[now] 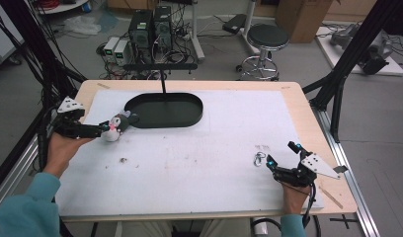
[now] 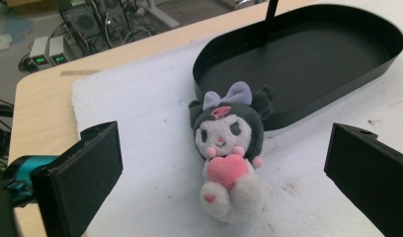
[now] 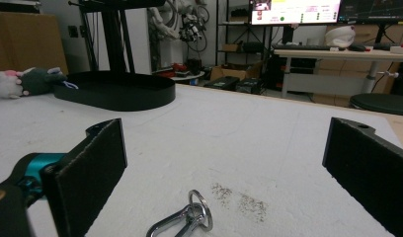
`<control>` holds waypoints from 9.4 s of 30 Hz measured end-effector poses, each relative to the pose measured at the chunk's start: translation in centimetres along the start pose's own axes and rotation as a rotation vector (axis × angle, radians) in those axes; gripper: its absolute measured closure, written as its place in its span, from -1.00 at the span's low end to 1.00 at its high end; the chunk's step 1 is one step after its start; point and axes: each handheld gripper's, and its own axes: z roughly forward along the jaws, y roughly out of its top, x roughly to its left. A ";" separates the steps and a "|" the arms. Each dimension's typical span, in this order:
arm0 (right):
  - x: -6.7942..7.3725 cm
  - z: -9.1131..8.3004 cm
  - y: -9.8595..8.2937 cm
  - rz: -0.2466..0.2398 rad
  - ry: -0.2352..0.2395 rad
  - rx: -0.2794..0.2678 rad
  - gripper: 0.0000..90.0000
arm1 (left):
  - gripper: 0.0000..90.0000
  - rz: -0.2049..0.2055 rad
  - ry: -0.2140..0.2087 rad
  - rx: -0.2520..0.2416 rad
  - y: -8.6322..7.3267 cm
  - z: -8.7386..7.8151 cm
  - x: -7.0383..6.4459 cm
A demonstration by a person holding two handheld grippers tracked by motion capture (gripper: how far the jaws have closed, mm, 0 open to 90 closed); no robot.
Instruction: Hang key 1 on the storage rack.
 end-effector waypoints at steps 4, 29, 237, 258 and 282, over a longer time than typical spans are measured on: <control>0.0 0.0 0.0 0.000 -0.001 0.000 -0.95 | -0.96 -0.007 -0.022 0.045 -0.1 1.0 0.0; 0.0 0.0 0.0 -0.001 -0.001 -0.002 -0.95 | -0.96 -0.052 -0.059 0.319 -1.3 5.4 0.5; 0.1 0.0 0.0 -0.006 -0.002 -0.006 -0.95 | 0.19 0.006 0.016 0.080 5.7 6.4 -0.2; 0.1 0.0 0.0 -0.005 -0.003 -0.007 -0.95 | -0.96 -0.009 -0.094 -0.160 4.8 7.0 0.8; 0.2 0.1 0.0 -0.011 -0.026 0.008 -0.95 | -0.96 0.090 -0.322 -0.503 -1.6 -0.8 -5.6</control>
